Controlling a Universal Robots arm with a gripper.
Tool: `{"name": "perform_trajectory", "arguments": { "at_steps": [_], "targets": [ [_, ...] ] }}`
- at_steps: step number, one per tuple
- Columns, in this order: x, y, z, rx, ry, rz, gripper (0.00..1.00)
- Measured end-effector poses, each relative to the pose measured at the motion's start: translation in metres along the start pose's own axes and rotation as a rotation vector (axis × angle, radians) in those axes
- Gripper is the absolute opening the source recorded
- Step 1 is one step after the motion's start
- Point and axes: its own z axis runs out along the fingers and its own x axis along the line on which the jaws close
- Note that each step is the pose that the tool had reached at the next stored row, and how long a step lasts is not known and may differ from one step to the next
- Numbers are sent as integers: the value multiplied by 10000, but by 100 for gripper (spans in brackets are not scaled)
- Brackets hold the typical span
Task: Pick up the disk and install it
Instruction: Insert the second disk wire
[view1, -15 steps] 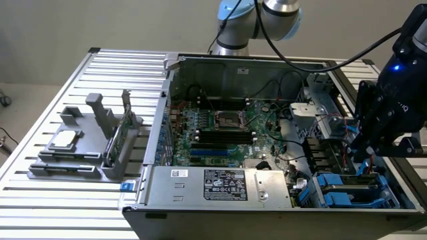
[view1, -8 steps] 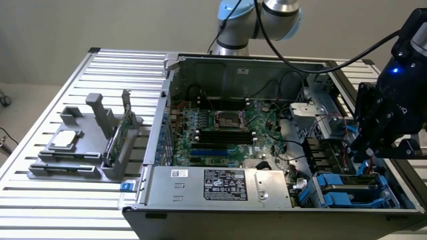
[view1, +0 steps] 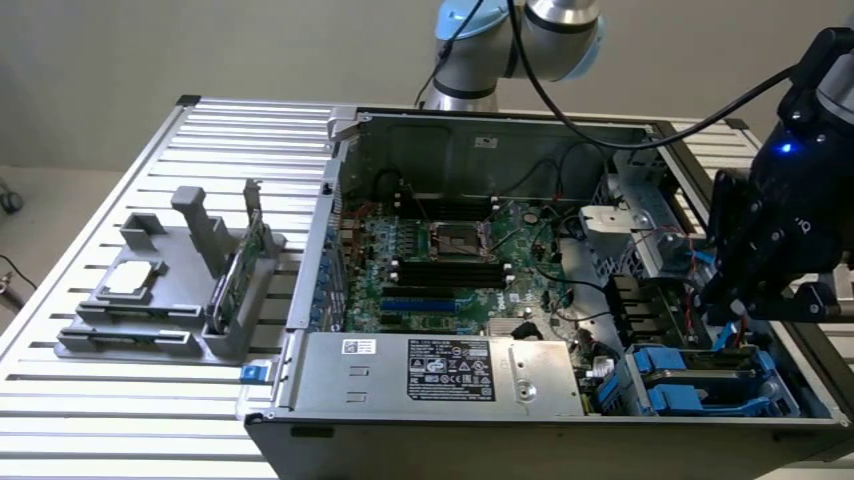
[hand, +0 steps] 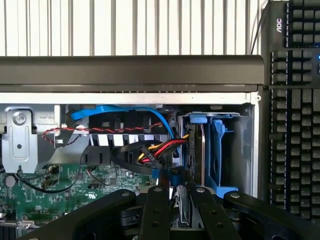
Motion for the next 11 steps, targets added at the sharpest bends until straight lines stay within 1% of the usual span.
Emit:
{"name": "perform_trajectory", "arguments": {
  "at_steps": [7, 8, 9, 11],
  "targets": [
    [0, 0, 24, -27, 2, -24, 25],
    [-1, 0, 27, -29, 0, -26, 22],
    [-1, -1, 29, -30, 2, -27, 16],
    [-1, 0, 34, -30, 2, -29, 16]
  ]
}}
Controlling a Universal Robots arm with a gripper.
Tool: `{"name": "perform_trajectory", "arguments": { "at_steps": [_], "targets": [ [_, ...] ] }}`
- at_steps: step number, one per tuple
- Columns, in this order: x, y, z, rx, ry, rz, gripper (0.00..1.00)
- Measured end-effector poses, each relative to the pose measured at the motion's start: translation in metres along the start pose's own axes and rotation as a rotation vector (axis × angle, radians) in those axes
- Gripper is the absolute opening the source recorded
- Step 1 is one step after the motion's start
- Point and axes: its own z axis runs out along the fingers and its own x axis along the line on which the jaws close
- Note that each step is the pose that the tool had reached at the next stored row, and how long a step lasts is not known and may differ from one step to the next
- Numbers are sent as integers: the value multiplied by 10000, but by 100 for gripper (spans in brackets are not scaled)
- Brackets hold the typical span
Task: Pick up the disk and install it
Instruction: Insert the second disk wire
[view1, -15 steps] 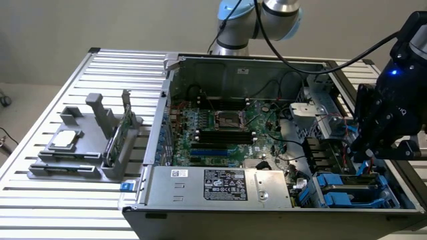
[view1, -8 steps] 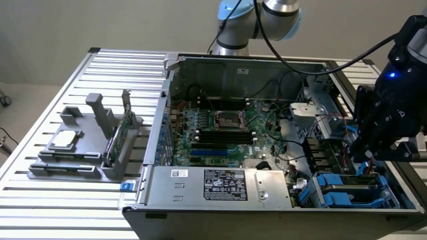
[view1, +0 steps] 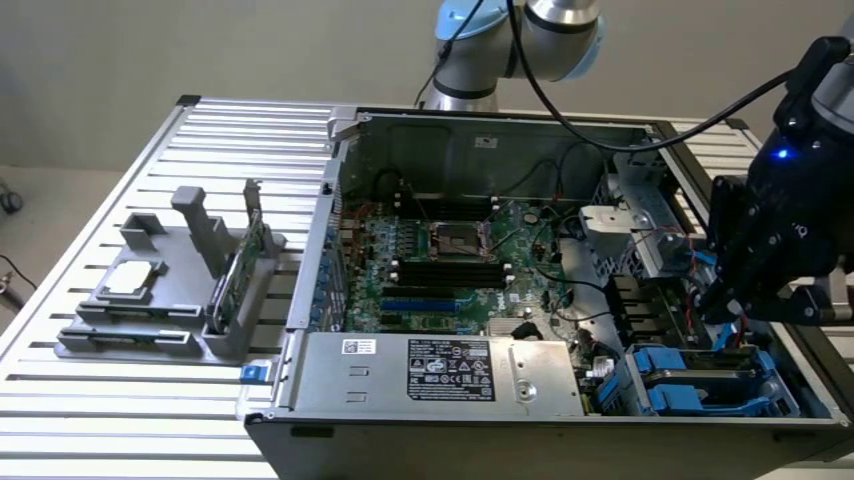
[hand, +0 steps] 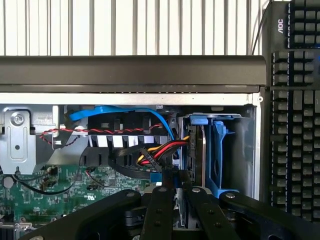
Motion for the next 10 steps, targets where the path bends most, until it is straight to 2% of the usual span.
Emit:
{"name": "perform_trajectory", "arguments": {
  "at_steps": [6, 9, 10],
  "targets": [
    [-8, 2, 27, 0, 1, -3, 16],
    [-40, 1, 42, 0, 29, -1, 16],
    [-54, 0, 48, 0, 57, 1, 16]
  ]
}}
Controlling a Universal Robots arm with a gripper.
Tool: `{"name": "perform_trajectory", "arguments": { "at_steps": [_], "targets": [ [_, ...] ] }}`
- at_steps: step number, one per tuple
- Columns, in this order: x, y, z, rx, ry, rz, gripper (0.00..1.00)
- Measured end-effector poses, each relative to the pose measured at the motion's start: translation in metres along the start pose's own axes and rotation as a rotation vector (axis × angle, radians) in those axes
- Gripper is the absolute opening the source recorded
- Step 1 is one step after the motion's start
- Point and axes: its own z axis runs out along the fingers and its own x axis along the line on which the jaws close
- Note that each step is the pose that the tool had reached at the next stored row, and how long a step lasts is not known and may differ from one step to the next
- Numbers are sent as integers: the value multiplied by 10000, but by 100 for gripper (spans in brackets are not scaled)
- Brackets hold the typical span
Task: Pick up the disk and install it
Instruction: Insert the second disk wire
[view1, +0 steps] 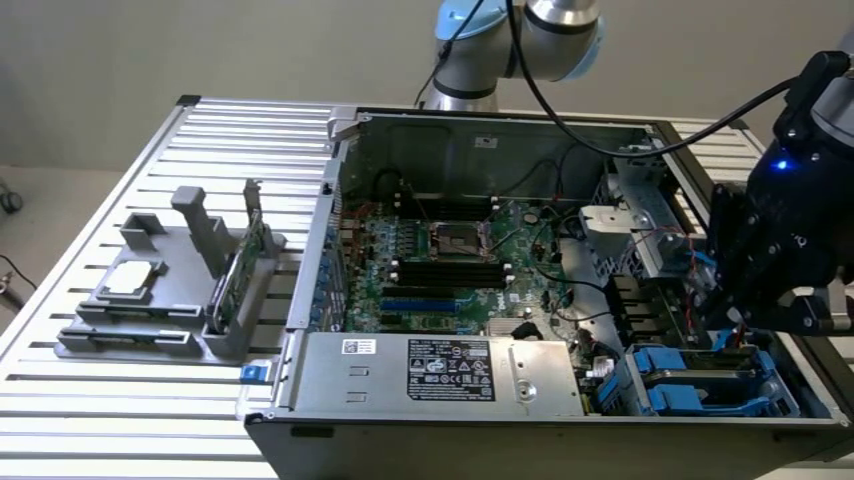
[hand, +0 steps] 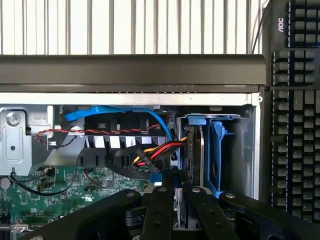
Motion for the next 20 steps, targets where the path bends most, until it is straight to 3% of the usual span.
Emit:
{"name": "perform_trajectory", "arguments": {
  "at_steps": [6, 8, 13, 16, 20],
  "targets": [
    [-99, 1, 47, 4, 428, 34, 16],
    [-134, 1, 64, 5, 544, 43, 16],
    [-209, 0, 99, 6, 725, 57, 16],
    [-243, -1, 114, 8, 872, 62, 16],
    [-279, -3, 139, 10, 1000, 55, 16]
  ]
}}
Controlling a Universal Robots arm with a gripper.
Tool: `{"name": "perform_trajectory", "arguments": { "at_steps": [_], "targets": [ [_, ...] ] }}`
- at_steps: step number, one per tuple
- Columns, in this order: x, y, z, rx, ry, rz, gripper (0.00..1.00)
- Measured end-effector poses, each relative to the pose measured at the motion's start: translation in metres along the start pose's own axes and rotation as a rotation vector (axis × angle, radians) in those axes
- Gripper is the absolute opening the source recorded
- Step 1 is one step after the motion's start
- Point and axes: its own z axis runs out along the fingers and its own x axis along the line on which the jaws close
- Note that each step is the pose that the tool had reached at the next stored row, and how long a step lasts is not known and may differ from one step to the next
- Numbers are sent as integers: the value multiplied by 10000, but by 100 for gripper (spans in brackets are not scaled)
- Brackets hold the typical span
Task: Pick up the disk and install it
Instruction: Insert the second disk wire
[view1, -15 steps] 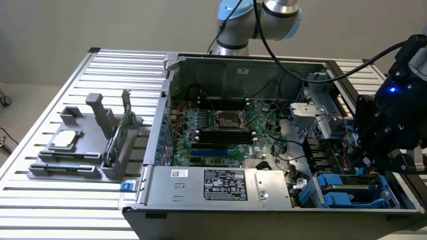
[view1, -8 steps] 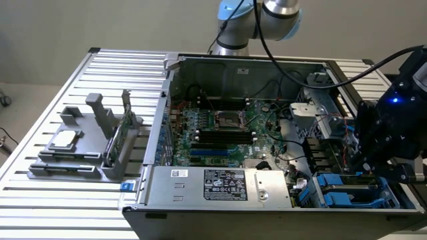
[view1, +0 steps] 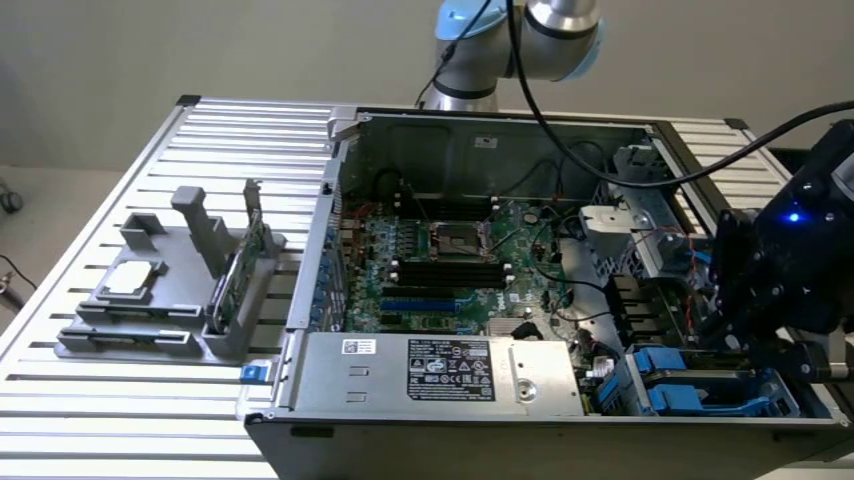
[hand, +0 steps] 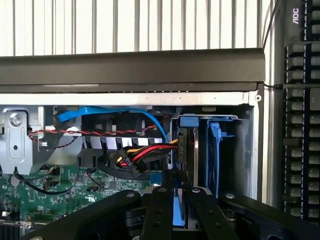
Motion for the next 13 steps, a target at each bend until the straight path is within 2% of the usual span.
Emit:
{"name": "perform_trajectory", "arguments": {
  "at_steps": [6, 13],
  "targets": [
    [-32, -1, 22, 4, 97, -24, 16],
    [-52, 6, 41, 11, 151, -75, 16]
  ]
}}
